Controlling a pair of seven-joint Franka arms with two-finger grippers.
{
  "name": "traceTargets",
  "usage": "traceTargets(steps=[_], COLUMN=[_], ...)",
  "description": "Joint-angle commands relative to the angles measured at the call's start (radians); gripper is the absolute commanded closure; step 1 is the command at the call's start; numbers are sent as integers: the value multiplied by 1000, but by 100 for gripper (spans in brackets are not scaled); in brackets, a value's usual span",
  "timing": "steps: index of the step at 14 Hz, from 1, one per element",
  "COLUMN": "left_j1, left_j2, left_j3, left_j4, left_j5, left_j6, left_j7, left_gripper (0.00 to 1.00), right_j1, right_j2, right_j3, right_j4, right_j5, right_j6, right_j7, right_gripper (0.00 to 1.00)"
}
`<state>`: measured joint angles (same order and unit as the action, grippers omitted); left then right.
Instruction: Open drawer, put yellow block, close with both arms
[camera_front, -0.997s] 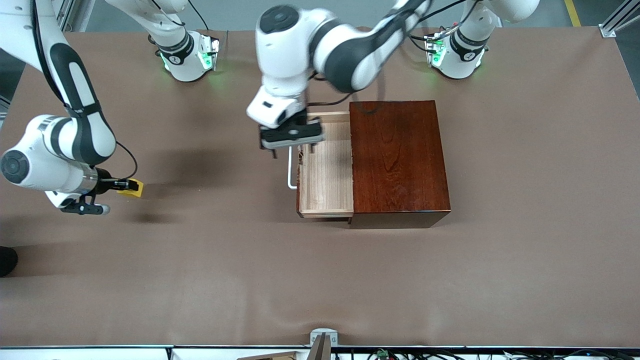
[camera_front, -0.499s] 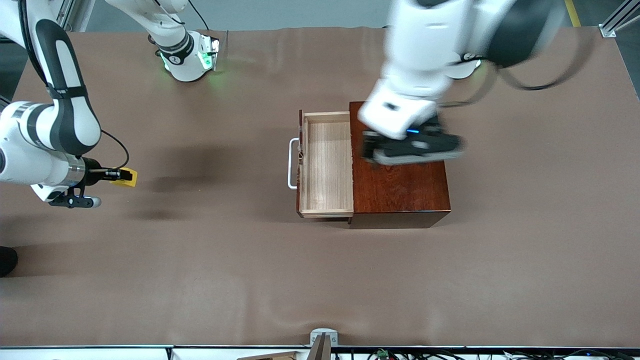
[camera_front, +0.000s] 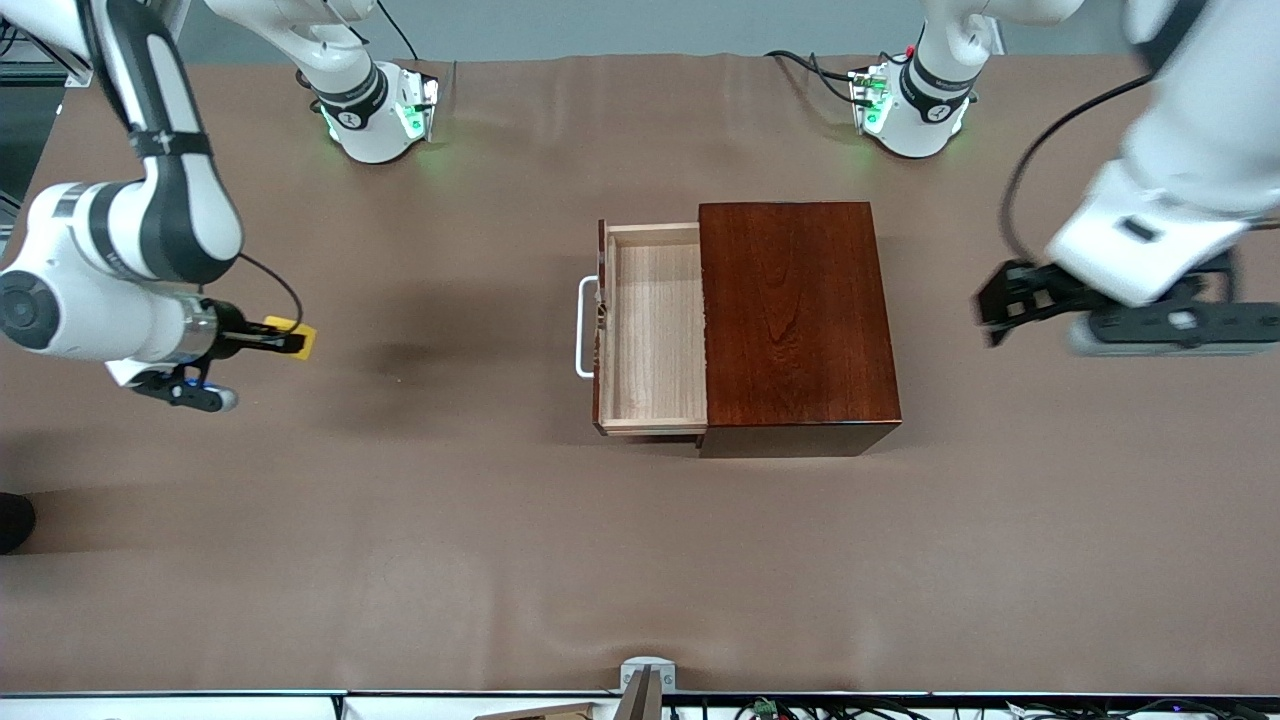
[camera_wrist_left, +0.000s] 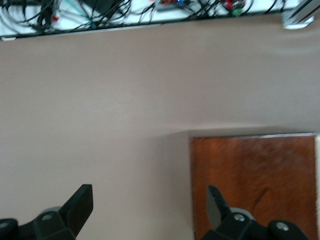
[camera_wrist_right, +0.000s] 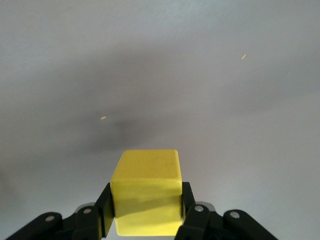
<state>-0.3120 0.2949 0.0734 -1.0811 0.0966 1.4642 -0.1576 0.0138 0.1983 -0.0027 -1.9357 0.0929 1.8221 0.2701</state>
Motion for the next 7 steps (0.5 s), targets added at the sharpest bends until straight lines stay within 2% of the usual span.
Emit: traceTargets(steps=[1,4,7], left_j1=[56,88,172], left_j2=[-100,-219,-386], left_j3=[-12,-12,-43], left_j4=[-92,-238,-471], left_j5=[-12,-12,-21], left_j6=[-44,-15,91], left_j7=[84,85,87], left_gripper=[0,0,0], right_j1=[46,113,204], right_j2=[-36,-62,-75], right_j3=[-7,-7,-7], right_j4=[-11,-12,-11], right_j5=[69,94,96], right_j6=[-38,-44,-43], right_j7=[119,231,432], right_gripper=[100,100,100])
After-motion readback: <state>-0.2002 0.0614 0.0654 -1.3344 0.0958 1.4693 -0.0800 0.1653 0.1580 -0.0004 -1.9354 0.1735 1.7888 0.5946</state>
